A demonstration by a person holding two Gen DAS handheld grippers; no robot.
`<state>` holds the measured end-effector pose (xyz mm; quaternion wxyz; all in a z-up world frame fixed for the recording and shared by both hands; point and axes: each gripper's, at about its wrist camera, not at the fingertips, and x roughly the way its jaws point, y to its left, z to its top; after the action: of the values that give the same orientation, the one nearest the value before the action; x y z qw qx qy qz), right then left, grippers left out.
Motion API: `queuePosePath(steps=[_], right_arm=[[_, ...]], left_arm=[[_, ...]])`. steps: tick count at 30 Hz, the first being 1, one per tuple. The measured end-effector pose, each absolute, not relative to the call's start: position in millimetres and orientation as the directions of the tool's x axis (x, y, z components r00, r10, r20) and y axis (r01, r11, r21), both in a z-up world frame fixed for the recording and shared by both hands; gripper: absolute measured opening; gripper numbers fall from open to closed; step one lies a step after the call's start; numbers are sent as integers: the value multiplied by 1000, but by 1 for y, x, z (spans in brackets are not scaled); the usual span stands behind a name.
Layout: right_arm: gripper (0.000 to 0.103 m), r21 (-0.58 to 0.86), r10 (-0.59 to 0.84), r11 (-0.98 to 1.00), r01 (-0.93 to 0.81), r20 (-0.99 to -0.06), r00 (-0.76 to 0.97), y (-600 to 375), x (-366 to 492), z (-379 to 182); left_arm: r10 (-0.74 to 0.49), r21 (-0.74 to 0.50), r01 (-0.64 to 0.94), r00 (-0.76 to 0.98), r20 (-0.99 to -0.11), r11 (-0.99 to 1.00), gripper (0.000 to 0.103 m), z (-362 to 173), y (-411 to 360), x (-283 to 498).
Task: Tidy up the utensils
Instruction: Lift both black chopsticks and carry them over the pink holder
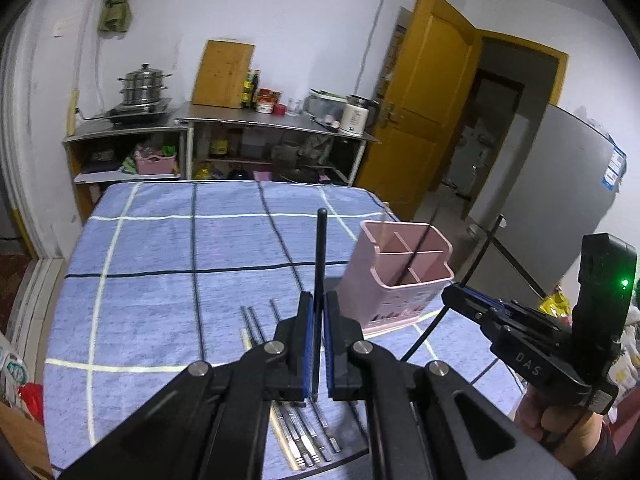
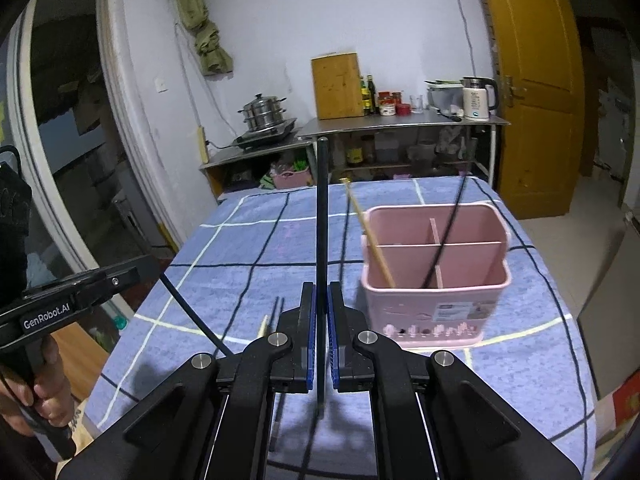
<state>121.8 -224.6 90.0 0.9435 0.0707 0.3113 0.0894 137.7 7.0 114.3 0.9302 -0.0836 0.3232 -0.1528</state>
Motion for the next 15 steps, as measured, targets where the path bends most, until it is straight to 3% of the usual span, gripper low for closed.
queuePosePath(steps=[8, 15], right_arm=[[5, 201, 162, 978, -57, -558, 814, -261, 123, 103], [5, 209, 129, 978, -26, -500, 856, -289, 135, 135]], left_arm=[[-414, -284, 303, 707, -573, 910, 5, 121, -32, 164], [-455, -286, 354, 724, -518, 890, 5, 157, -54, 182]])
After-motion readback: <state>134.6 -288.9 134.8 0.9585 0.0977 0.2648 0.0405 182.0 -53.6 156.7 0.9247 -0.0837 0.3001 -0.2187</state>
